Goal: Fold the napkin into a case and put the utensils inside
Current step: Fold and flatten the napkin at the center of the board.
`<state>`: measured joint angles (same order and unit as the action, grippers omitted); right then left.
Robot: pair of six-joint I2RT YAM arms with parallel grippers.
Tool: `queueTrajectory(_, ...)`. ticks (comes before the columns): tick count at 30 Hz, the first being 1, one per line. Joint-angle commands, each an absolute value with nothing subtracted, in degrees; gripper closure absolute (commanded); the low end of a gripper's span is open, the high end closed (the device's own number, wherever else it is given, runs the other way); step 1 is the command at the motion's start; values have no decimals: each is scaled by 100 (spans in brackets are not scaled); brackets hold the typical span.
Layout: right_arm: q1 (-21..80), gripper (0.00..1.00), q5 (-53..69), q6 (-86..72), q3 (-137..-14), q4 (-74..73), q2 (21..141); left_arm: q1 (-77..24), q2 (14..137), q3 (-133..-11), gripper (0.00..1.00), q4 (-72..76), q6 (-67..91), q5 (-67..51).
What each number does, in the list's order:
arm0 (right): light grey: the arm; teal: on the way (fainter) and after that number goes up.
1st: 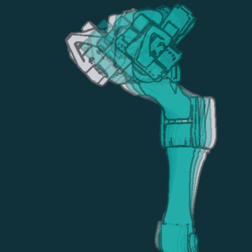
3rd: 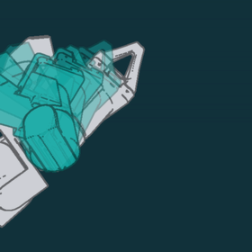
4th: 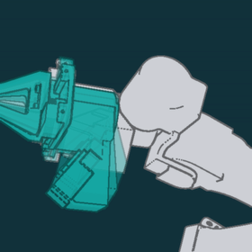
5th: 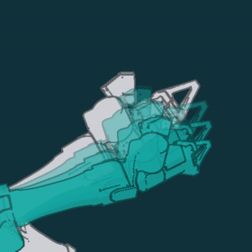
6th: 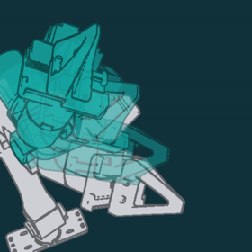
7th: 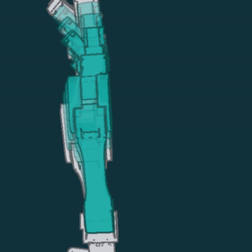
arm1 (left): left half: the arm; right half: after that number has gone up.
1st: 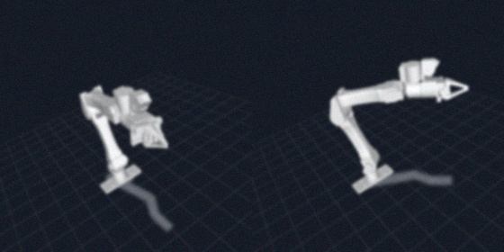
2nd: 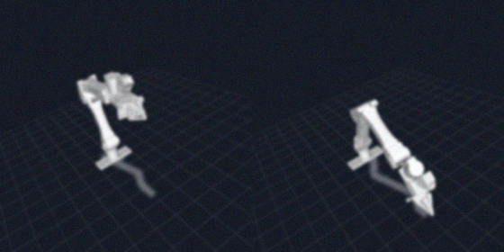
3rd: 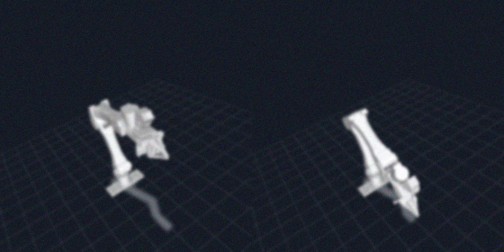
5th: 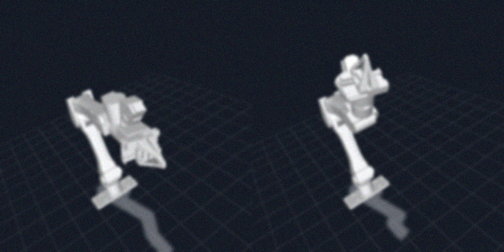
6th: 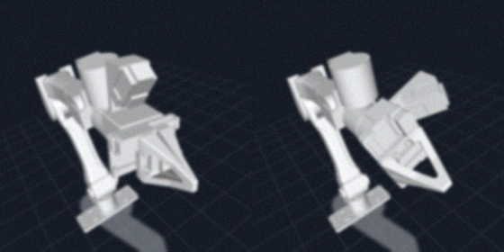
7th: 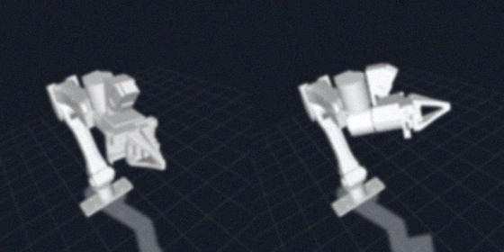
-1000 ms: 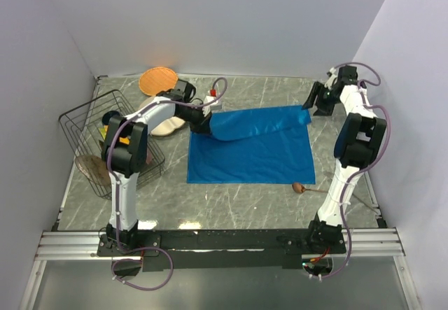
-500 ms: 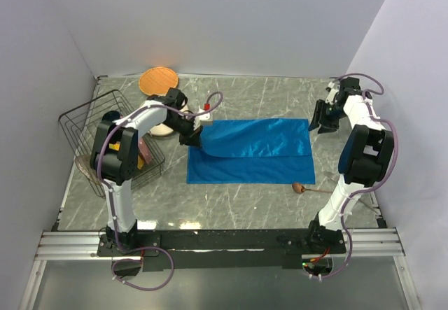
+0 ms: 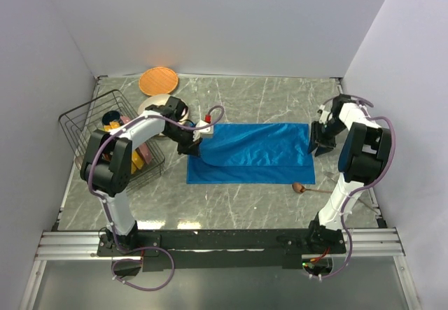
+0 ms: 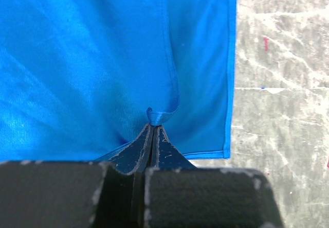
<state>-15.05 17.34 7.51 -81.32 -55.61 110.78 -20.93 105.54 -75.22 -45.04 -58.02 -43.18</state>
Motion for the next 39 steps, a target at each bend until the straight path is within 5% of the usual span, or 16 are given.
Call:
queueTrajectory(1, -1538, 55, 1670, 949, -7823, -5775, 10714, -2206, 10213, -7392, 99, -4447, -6117, -4430)
queueTrajectory(21, -1485, 57, 1433, 528, -7225, -5195, 10846, -2276, 10081, -7102, 99, -4315, -6056, -4430)
queueTrajectory(26, -1477, 69, 1476, 510, -7225, -5176, 10828, -2285, 10055, -7066, 98, -4228, -5994, -4403)
queueTrajectory(29, -1468, 80, 1494, 545, -7225, -5212, 10811, -2285, 10020, -7005, 92, -4201, -5994, -4377)
queueTrajectory(35, -1477, 98, 1512, 597, -7190, -5326, 10740, -2215, 9695, -6777, 63, -4289, -6056, -4201)
queueTrajectory(39, -1477, 100, 1512, 633, -7137, -5405, 10582, -2074, 9370, -6636, 55, -4193, -5915, -4140)
